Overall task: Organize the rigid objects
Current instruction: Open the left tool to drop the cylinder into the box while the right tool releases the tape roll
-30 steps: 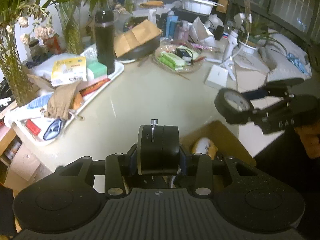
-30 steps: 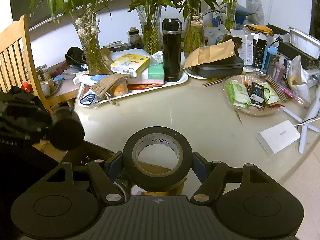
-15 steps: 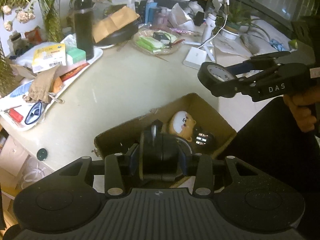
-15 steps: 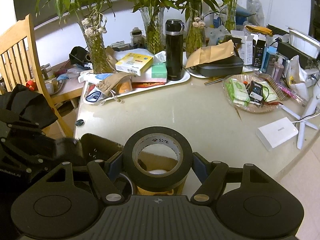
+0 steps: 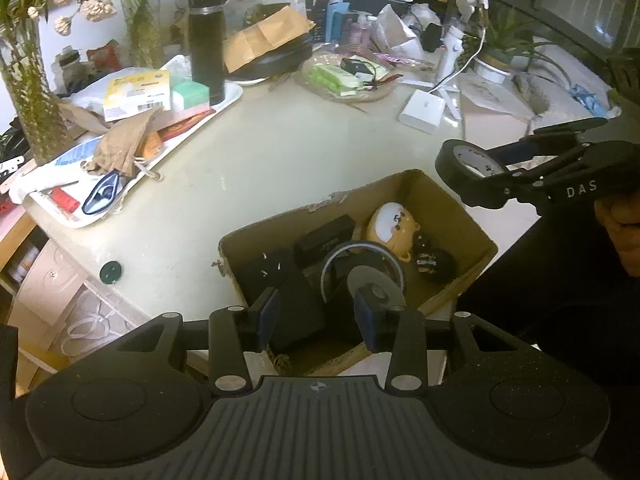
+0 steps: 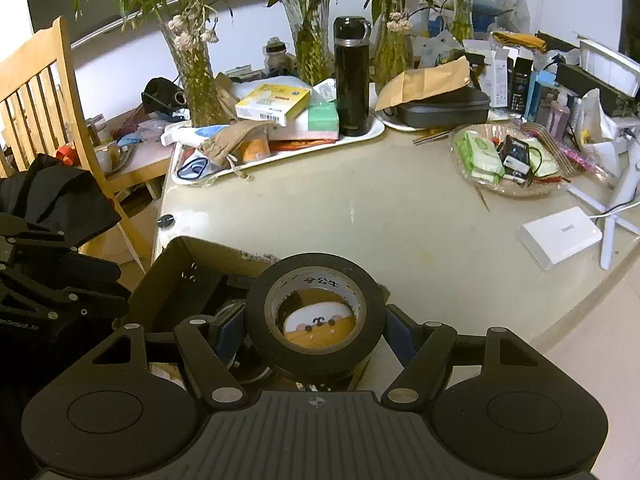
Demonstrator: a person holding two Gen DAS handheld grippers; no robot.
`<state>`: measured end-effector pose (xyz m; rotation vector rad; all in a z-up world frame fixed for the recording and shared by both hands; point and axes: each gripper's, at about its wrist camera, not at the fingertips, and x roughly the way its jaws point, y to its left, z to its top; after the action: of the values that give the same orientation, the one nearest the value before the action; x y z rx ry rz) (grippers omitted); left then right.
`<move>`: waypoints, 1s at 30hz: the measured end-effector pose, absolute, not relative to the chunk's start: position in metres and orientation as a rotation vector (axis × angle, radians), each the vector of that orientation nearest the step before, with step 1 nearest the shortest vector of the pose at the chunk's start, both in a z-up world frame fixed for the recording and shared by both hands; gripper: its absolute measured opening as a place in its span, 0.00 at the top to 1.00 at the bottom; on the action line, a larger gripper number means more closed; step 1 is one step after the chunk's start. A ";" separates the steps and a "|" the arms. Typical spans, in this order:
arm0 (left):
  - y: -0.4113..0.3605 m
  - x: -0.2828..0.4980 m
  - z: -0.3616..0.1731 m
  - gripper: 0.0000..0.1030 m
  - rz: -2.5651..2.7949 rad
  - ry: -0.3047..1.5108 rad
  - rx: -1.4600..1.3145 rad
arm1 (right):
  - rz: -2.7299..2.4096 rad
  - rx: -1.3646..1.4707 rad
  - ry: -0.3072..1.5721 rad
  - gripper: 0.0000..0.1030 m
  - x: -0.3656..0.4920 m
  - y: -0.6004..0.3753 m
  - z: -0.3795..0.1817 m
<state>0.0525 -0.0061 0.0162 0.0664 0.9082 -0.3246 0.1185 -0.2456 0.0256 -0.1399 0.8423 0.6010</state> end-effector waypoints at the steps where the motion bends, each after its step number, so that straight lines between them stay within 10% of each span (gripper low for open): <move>1: -0.006 0.051 0.016 0.60 -0.320 0.908 0.067 | 0.602 -0.141 0.844 0.27 0.118 -0.245 0.025; 19: -0.005 0.047 0.015 0.60 -0.286 0.907 0.060 | 0.639 -0.150 0.835 0.27 0.115 -0.231 0.027; 24: -0.004 0.046 0.014 0.60 -0.276 0.922 0.047 | 0.623 -0.204 0.838 0.04 0.114 -0.218 0.020; 27: -0.004 0.043 0.014 0.32 -0.274 0.923 0.045 | 0.625 -0.207 0.864 0.00 0.111 -0.217 0.018; 30: -0.005 0.038 0.017 0.28 -0.273 0.905 0.048 | 0.609 -0.230 0.880 0.00 0.106 -0.216 0.015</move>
<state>0.0381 -0.0048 0.0165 0.0476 0.9049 -0.2728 0.1057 -0.2165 0.0152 -0.2298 0.8799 0.6088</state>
